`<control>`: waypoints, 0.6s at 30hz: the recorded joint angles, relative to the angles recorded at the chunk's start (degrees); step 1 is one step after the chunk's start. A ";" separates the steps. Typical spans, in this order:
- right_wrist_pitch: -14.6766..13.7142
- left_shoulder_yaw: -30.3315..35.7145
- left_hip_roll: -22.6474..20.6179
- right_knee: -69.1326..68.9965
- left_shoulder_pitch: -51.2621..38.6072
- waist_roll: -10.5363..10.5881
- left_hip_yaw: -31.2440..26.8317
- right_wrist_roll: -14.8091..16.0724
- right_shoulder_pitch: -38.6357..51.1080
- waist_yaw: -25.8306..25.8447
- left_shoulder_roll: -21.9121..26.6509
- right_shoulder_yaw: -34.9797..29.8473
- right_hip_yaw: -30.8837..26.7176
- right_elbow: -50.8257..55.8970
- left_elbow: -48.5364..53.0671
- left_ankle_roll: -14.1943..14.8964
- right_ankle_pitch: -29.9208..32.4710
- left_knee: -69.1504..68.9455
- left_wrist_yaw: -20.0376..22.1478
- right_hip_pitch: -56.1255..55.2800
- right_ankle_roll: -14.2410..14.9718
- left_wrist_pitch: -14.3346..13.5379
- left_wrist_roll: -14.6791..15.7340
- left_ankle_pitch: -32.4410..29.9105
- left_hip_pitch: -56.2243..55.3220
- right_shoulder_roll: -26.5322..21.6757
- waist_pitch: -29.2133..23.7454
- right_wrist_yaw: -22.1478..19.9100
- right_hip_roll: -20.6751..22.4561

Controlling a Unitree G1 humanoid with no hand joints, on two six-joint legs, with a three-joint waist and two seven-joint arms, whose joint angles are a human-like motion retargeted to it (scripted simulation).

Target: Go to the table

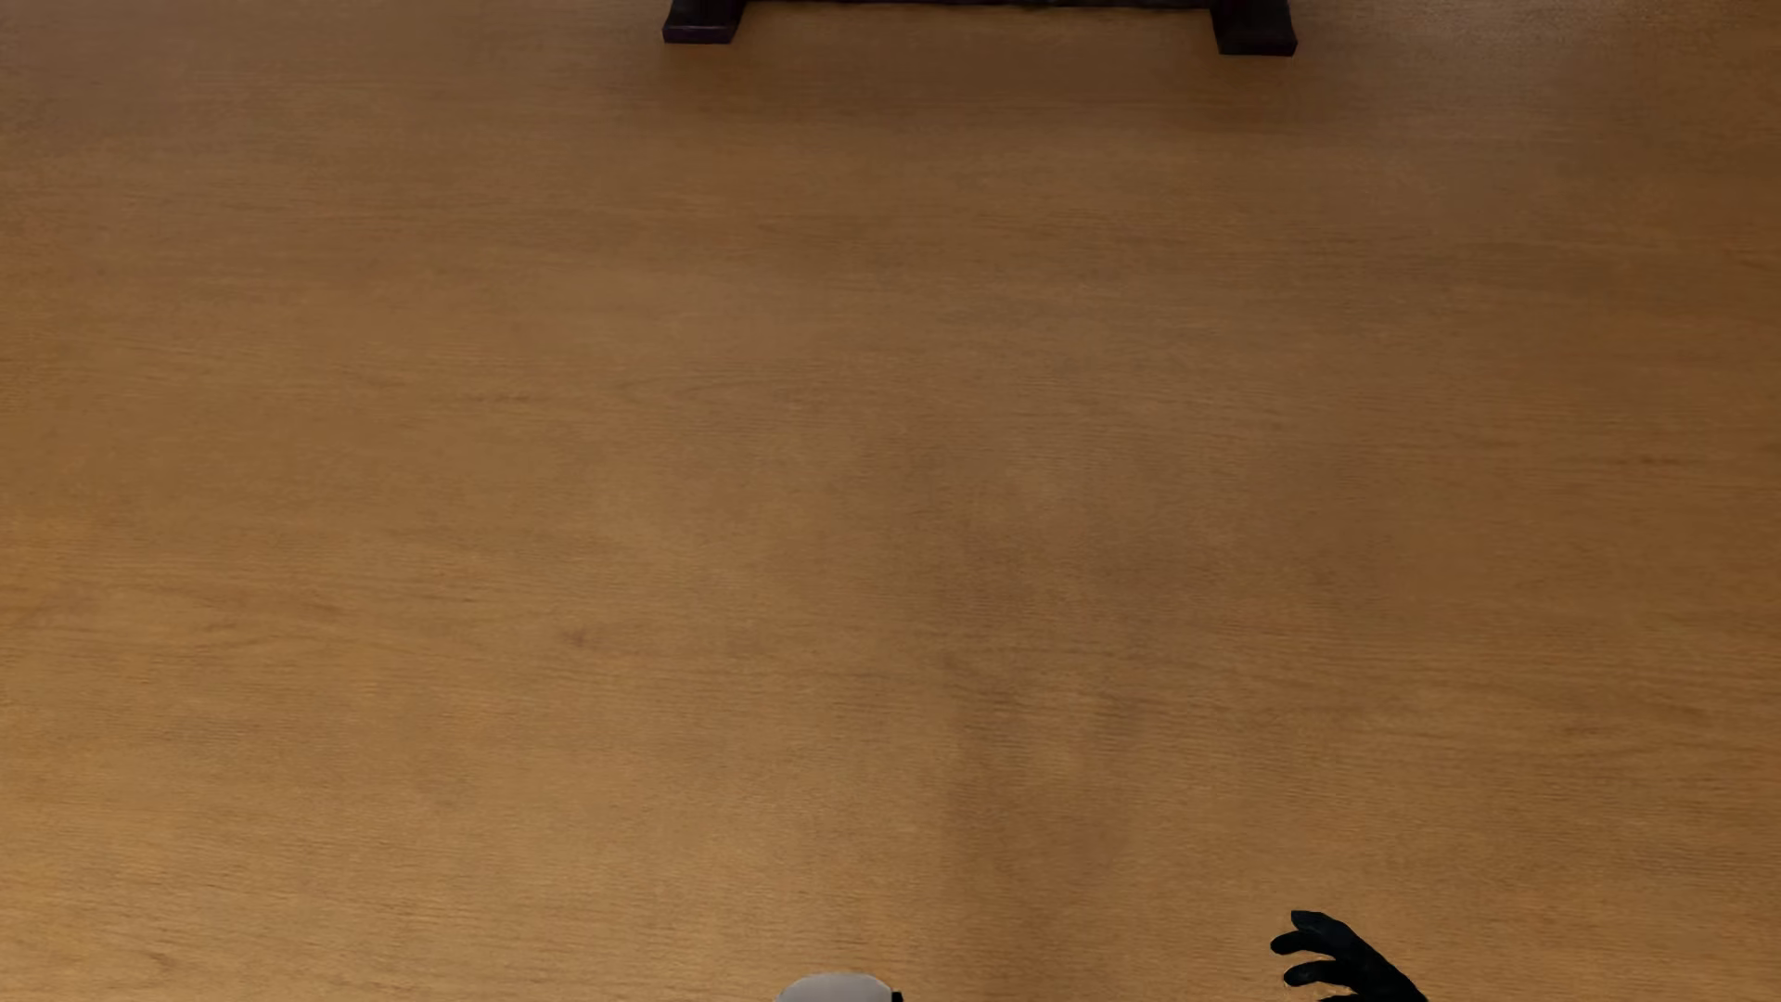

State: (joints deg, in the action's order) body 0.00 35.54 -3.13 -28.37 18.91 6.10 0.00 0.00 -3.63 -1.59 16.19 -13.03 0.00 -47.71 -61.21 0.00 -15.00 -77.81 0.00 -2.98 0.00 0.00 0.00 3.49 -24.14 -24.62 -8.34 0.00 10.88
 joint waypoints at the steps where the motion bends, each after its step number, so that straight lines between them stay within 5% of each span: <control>1: 0.00 -0.26 -0.18 0.83 0.29 -0.78 0.00 0.00 1.36 -1.42 -0.01 1.32 0.00 1.67 -0.73 0.00 -1.38 6.69 0.00 2.89 0.00 0.00 0.00 -2.38 -2.89 -0.19 -0.11 0.00 0.02; 3: 0.00 -1.32 0.28 3.06 0.69 -2.28 0.00 0.00 3.59 -3.76 0.11 2.64 0.00 4.25 -1.10 0.00 -4.14 28.85 0.00 9.11 0.00 0.00 0.00 -6.22 -4.42 -0.16 -0.22 0.00 -0.24; 5: 0.00 -2.17 1.54 4.26 0.37 -2.95 0.00 0.00 4.67 -5.84 0.27 3.03 0.00 5.90 -0.56 0.00 -7.46 50.26 0.00 14.75 0.00 0.00 0.00 -1.23 -1.34 0.25 0.04 0.00 -0.38; 7: 0.00 -3.22 3.74 2.94 -0.80 -3.29 0.00 0.00 4.45 -8.69 0.26 2.04 0.00 6.48 -0.34 0.00 -8.66 57.84 0.00 17.98 0.00 0.00 0.00 8.32 2.36 0.96 0.54 0.00 -1.12; 8: 0.00 -3.76 3.81 1.90 -1.62 -3.86 0.00 0.00 3.87 -9.34 0.25 1.18 0.00 6.00 -0.43 0.00 -7.18 57.52 0.00 18.94 0.00 0.00 0.00 6.57 3.00 1.52 0.83 0.00 -2.11; 11: 0.00 -1.94 -2.23 -4.32 -5.60 -8.26 0.00 0.00 -0.70 -4.46 1.21 -0.96 0.00 -0.54 -2.27 0.00 7.63 52.44 0.00 19.33 0.00 0.00 0.00 -7.86 3.05 4.64 2.20 0.00 -5.48; 13: 0.00 -0.10 -3.80 -16.67 -8.85 -9.46 0.00 0.00 -4.92 -0.37 2.49 -5.03 0.00 -7.76 -1.69 0.00 23.47 51.50 0.00 15.06 0.00 0.00 0.00 -4.24 8.16 5.58 2.65 0.00 -7.13; 14: 0.00 -1.13 -4.30 -24.22 -10.37 -9.97 0.00 0.00 -6.70 1.30 3.41 -7.32 0.00 -11.39 0.38 0.00 25.74 52.15 0.00 11.06 0.00 0.00 0.00 -1.47 11.30 5.73 2.64 0.00 -8.16; 18: 0.00 -13.19 -4.84 -43.22 -15.10 -10.68 0.00 0.00 -15.00 6.50 6.78 -11.34 0.00 -19.14 12.50 0.00 6.08 54.58 0.00 -7.67 0.00 0.00 0.00 7.66 22.47 6.14 2.55 0.00 -9.72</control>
State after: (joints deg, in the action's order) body 0.00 22.34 -7.97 -71.59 3.81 -4.58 0.00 0.00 -18.62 4.90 22.96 -24.37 0.00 -66.85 -48.70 0.00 -8.92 -23.24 0.00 -10.66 0.00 0.00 0.00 11.15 -1.66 -18.49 -5.79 0.00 1.16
